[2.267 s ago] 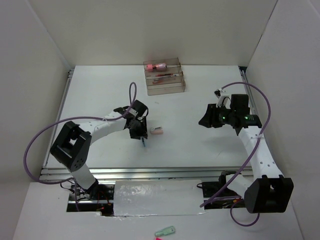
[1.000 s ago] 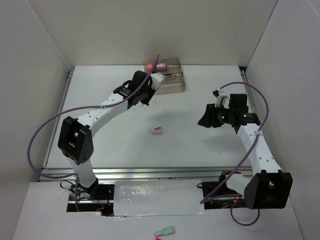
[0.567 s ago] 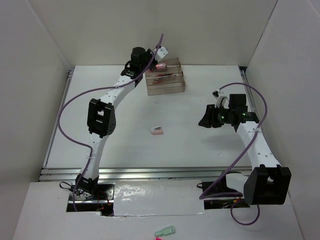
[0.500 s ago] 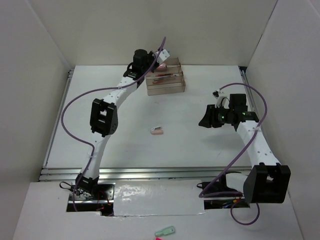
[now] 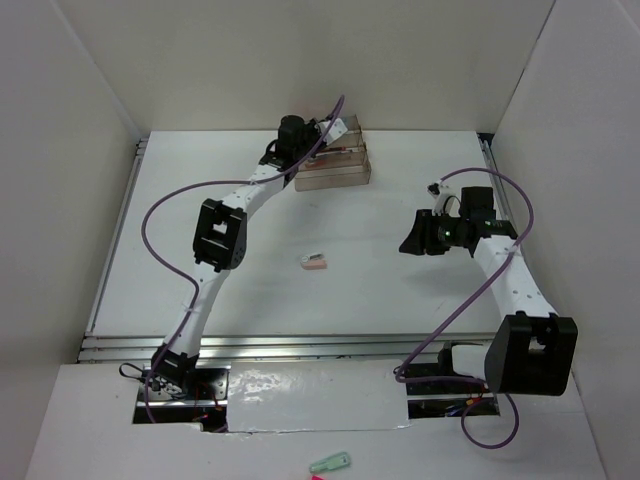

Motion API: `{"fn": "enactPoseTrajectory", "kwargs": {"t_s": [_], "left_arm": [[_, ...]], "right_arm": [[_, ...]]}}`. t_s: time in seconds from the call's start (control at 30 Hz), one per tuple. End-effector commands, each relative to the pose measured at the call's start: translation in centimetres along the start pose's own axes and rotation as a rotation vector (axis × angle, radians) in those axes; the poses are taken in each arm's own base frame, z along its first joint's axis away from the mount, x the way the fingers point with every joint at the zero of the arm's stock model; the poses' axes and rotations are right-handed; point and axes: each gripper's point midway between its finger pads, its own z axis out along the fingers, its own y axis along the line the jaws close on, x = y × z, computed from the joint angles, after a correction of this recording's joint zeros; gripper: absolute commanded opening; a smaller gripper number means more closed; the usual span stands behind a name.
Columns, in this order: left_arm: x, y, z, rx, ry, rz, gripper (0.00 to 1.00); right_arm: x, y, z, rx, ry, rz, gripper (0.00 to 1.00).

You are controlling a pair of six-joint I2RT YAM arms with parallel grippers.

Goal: Sort the stationery into containers
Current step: Place the pen in the storage box.

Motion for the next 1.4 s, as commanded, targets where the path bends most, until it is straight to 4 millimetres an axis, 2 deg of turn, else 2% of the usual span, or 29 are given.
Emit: {"fn": "enactPoseTrajectory", "kwargs": {"t_s": [0.0, 0.23, 0.43, 0.5, 0.57, 0.73, 0.8, 0.83, 0.9, 0.93, 0.97, 1.0, 1.03, 1.07, 1.1, 1.13, 1.17, 1.2, 1.23, 1.27, 1.3, 1.37], "left_arm": [[-1.3, 2.0, 0.2, -0.05, -0.074, 0.019, 0.1], [-0.1, 0.5, 0.6, 0.006, -0.067, -0.007, 0.22], [0.7, -0.1, 0.4, 0.017, -0.05, -0.022, 0.26], [0.6, 0.1, 0.4, 0.006, -0.049, -0.033, 0.32], [0.3, 0.4, 0.4, -0.005, -0.057, -0.043, 0.39], [-1.4, 1.4, 0.1, -0.023, -0.082, -0.057, 0.46], [-3.3, 2.6, -0.5, -0.048, -0.107, -0.062, 0.48], [-5.0, 4.1, -1.4, -0.082, -0.123, -0.096, 0.49], [-6.9, 5.7, -2.7, -0.112, -0.137, -0.154, 0.5], [-9.4, 7.2, -4.6, -0.129, -0.157, -0.175, 0.55], [-10.1, 7.6, -5.5, -0.136, -0.153, -0.235, 0.59], [-10.9, 7.7, -6.7, -0.131, -0.141, -0.263, 0.65], [-12.7, 8.2, -9.0, -0.13, -0.142, -0.296, 0.78], [-12.8, 8.2, -10.3, -0.124, -0.126, -0.315, 0.83], [-11.2, 6.5, -11.3, -0.087, -0.059, -0.363, 0.92], [-13.9, 7.9, -14.1, -0.109, -0.085, -0.372, 0.96], [-13.6, 7.8, -15.3, -0.107, -0.063, -0.408, 0.99], [-14.0, 7.8, -17.6, -0.109, -0.047, -0.428, 0.99], [-13.2, 7.4, -18.8, -0.102, 0.003, -0.47, 0.99], [-12.4, 7.9, -20.0, -0.114, 0.029, -0.506, 0.99], [-11.9, 7.4, -21.9, -0.107, 0.06, -0.572, 0.99], [-9.9, 6.9, -24.3, -0.086, 0.121, -0.666, 0.99]], "right_arm": [[-1.0, -0.2, -0.1, -0.005, -0.032, -0.029, 0.46], [-2.2, -0.1, -0.3, -0.014, -0.05, -0.008, 0.48], [-3.0, -0.3, -0.8, 0.002, -0.067, 0.0, 0.48], [-3.4, -0.4, -1.1, 0.012, -0.079, 0.001, 0.49], [-4.0, -0.6, -1.3, 0.028, -0.095, -0.001, 0.5], [-5.4, -1.0, -2.0, 0.065, -0.135, 0.006, 0.5], [-6.1, -1.6, -2.4, 0.115, -0.163, 0.003, 0.5], [-6.5, -2.1, -2.5, 0.143, -0.176, -0.006, 0.5], [-7.7, -4.2, -3.1, 0.276, -0.23, 0.022, 0.51], [-8.3, -5.1, -3.5, 0.334, -0.245, 0.027, 0.52], [-8.5, -7.3, -3.6, 0.435, -0.237, 0.051, 0.52], [-9.3, -8.1, -4.0, 0.486, -0.243, 0.069, 0.53], [-9.8, -8.8, -4.0, 0.521, -0.237, 0.085, 0.53], [-8.9, -10.2, -2.9, 0.546, -0.173, 0.122, 0.53], [-9.9, -10.3, -2.9, 0.551, -0.171, 0.124, 0.53], [-9.5, -11.3, -1.8, 0.566, -0.128, 0.15, 0.53], [-10.1, -11.9, -1.6, 0.59, -0.134, 0.158, 0.54], [-10.4, -12.4, -1.3, 0.608, -0.129, 0.162, 0.58], [-10.0, -13.4, -0.3, 0.634, -0.1, 0.175, 0.61], [-10.4, -13.9, -0.1, 0.652, -0.103, 0.173, 0.65], [-11.2, -14.4, -0.1, 0.671, -0.11, 0.167, 0.66], [-10.9, -16.0, 1.1, 0.711, -0.069, 0.178, 0.67]]}}
